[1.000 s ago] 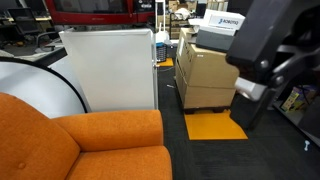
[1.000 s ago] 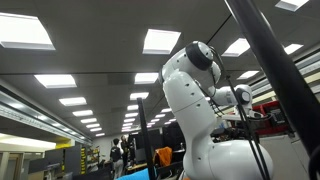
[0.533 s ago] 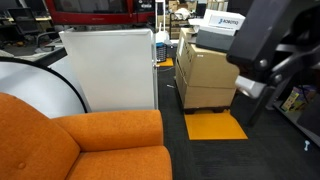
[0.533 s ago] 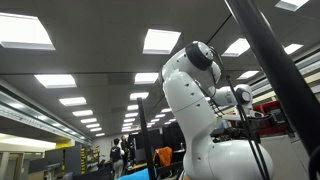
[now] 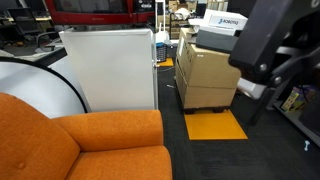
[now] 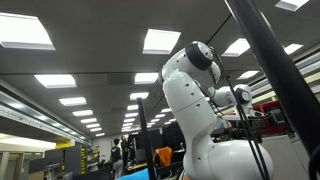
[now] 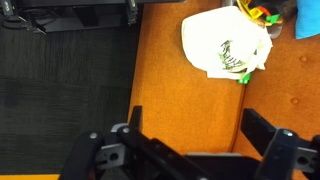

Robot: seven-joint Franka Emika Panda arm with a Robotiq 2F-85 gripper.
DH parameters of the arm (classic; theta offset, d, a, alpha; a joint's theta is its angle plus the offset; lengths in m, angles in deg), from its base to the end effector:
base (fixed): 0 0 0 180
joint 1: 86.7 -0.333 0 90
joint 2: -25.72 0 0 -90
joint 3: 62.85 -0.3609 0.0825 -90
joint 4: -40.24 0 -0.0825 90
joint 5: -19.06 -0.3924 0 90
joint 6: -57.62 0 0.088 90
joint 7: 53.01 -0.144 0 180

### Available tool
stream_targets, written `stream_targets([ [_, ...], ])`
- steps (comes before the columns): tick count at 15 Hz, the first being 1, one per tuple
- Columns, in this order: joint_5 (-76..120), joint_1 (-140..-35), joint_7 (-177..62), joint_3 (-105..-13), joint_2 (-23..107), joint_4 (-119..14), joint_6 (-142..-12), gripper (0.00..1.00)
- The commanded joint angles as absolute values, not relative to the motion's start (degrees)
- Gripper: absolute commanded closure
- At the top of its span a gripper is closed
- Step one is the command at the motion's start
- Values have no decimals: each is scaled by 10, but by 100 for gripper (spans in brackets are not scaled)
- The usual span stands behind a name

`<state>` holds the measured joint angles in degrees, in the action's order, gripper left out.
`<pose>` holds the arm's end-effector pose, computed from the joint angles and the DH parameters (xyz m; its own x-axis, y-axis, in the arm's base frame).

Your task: Reach out for something

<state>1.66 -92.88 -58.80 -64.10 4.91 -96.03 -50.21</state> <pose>0.4012 0.0859 0.4553 0.9833 -0.0634 -0.1705 -0.1049 -0.9634 -0.2466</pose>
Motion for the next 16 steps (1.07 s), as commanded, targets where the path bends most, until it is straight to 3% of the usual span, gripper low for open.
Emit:
stream_targets([
  [1,11,-920,-587,-650,46,-965,-511,0],
  [16,-45,-927,-548,-643,49,-964,-496,0],
])
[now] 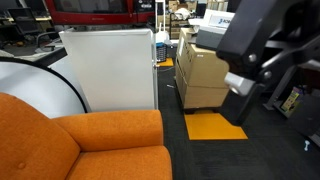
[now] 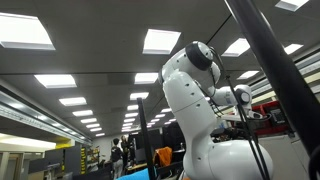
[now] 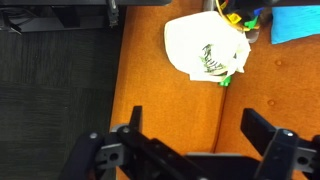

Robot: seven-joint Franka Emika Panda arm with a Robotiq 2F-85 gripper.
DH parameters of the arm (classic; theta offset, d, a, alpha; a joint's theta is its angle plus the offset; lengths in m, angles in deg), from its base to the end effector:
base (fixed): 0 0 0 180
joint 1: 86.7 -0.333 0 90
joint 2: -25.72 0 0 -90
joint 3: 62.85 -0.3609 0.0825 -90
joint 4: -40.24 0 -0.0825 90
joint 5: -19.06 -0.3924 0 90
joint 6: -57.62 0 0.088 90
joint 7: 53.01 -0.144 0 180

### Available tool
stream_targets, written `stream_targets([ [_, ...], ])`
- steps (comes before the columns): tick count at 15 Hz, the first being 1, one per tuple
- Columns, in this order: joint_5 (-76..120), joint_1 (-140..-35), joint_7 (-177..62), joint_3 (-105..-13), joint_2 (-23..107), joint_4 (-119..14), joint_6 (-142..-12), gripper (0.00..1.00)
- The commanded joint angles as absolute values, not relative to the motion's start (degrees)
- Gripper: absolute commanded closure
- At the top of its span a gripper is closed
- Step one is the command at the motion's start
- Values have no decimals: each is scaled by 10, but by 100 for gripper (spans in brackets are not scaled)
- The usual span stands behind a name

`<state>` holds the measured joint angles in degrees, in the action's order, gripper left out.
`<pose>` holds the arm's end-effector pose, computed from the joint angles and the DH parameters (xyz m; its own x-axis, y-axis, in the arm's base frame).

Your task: Reach out for something

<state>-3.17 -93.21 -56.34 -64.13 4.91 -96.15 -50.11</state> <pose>0.4001 0.0973 0.4570 0.9838 -0.0386 -0.1753 -0.0947 -0.9412 -0.3242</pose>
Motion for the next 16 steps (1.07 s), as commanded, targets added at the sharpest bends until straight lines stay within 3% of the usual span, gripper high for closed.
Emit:
stream_targets([
  [1,-43,-927,-548,-644,48,-964,-499,0],
  [16,-16,-922,-570,-647,47,-966,-506,0],
])
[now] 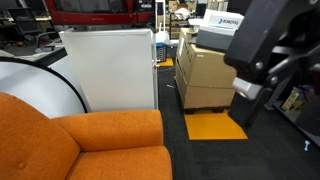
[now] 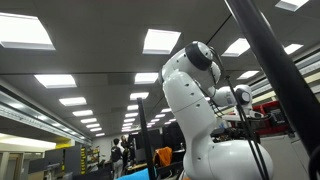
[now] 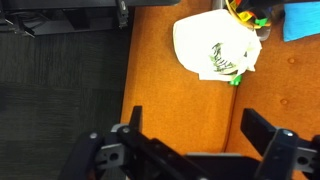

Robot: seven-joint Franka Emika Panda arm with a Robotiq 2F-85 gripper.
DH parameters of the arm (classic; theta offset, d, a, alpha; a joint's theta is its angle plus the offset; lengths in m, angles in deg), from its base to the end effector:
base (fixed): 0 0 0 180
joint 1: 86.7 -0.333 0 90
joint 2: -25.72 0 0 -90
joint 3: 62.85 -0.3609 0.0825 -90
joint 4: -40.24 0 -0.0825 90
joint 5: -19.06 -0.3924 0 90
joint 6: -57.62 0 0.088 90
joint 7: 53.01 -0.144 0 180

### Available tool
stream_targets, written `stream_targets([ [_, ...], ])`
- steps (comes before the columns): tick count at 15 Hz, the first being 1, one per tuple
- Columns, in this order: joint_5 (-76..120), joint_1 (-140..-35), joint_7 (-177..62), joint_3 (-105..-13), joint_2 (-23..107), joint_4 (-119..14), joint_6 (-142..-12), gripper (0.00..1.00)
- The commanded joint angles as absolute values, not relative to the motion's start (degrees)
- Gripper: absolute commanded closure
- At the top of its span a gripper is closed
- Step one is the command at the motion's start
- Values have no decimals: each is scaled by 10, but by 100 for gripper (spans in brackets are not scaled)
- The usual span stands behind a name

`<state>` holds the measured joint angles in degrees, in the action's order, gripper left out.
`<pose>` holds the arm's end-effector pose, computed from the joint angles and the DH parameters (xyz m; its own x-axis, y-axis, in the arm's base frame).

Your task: Reach out for something

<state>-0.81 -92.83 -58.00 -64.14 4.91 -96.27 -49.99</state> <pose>0.3997 0.0904 0.4545 0.9815 -0.0609 -0.1816 -0.1116 -0.9523 -0.2840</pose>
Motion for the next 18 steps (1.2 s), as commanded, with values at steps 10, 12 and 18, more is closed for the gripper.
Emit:
stream_targets([
  [10,-8,-918,-587,-651,47,-966,-504,0],
  [12,-12,-920,-580,-649,49,-962,-500,0],
  [18,-17,-923,-561,-647,48,-965,-520,0],
])
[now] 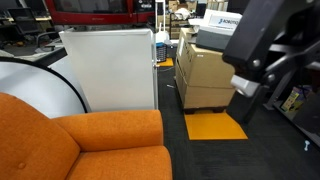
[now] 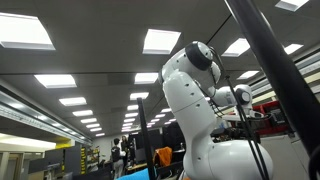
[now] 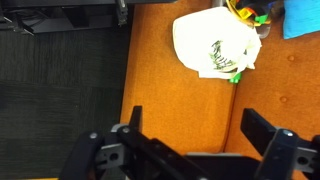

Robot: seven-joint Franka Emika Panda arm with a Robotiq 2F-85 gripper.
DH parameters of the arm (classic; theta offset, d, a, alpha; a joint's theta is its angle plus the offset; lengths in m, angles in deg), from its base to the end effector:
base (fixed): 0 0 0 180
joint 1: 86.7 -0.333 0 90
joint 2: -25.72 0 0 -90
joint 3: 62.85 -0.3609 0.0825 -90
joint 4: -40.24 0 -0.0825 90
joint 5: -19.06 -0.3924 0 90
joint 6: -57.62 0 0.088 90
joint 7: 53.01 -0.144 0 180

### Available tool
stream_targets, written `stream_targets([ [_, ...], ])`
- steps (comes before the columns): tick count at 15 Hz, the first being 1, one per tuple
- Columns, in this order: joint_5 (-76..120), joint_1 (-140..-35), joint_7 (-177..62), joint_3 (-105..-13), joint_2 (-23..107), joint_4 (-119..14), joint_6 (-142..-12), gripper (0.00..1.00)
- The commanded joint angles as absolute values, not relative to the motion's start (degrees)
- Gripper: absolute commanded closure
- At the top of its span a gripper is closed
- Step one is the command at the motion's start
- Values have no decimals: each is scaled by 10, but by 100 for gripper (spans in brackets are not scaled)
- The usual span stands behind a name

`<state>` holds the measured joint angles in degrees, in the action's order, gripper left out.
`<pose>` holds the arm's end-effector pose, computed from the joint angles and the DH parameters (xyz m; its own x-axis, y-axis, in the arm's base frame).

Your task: Reach out for something

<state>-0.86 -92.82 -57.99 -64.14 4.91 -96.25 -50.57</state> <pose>0.4014 0.0901 0.4553 0.9830 -0.0641 -0.1719 -0.1120 -0.9518 -0.2857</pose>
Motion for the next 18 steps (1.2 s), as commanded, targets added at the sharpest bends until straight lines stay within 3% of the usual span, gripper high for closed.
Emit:
stream_targets([
  [1,-23,-924,-556,-645,48,-966,-525,0],
  [11,-37,-921,-568,-646,50,-961,-494,0],
  [18,-23,-916,-586,-655,44,-972,-570,0],
])
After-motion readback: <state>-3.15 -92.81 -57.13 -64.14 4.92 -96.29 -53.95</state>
